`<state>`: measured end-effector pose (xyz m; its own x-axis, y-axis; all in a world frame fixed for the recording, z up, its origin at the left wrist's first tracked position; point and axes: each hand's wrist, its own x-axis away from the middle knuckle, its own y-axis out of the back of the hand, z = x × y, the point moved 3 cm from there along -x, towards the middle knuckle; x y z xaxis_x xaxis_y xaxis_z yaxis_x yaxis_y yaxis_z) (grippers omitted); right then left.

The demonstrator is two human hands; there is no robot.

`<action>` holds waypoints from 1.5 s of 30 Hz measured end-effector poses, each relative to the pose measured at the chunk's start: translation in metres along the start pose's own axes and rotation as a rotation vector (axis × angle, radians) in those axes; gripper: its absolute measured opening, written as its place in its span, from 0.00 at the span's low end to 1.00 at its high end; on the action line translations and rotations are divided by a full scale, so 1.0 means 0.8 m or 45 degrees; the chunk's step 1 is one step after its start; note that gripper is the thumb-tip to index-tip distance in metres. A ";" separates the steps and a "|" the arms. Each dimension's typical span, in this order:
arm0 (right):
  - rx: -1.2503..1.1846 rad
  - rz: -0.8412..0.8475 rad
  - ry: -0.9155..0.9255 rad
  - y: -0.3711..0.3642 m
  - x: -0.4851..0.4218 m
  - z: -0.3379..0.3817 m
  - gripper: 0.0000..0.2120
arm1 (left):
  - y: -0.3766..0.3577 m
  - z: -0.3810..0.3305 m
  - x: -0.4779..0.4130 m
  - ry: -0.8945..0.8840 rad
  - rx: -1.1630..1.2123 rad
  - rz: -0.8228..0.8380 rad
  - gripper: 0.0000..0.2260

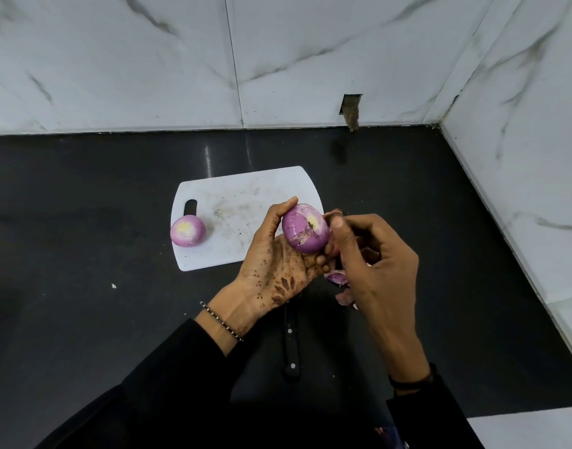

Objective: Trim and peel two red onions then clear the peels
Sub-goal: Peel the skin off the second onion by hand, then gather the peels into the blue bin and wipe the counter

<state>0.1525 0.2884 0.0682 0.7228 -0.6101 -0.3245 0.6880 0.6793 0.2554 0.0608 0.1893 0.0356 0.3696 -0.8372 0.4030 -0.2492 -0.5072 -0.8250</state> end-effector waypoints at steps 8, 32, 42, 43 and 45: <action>0.098 0.139 0.115 -0.019 0.000 -0.003 0.09 | 0.008 -0.004 0.003 -0.044 -0.028 -0.018 0.27; 0.152 0.740 -0.008 -0.101 -0.022 -0.029 0.30 | 0.079 -0.062 0.041 -0.443 -1.133 -0.681 0.31; 0.271 0.678 0.036 -0.172 -0.064 -0.053 0.32 | 0.101 -0.117 0.064 -0.718 -1.388 -1.007 0.10; 0.289 0.681 0.041 -0.180 -0.068 -0.056 0.32 | 0.106 -0.121 0.066 -0.744 -1.380 -1.034 0.09; 0.338 0.698 0.060 -0.195 -0.076 -0.059 0.34 | 0.114 -0.129 0.068 -0.769 -1.365 -1.077 0.09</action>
<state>-0.0014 0.2386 0.0050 0.9767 -0.1775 -0.1203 0.2138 0.7606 0.6131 -0.0340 0.0764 0.0227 0.9752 -0.1531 0.1596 -0.2006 -0.9163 0.3467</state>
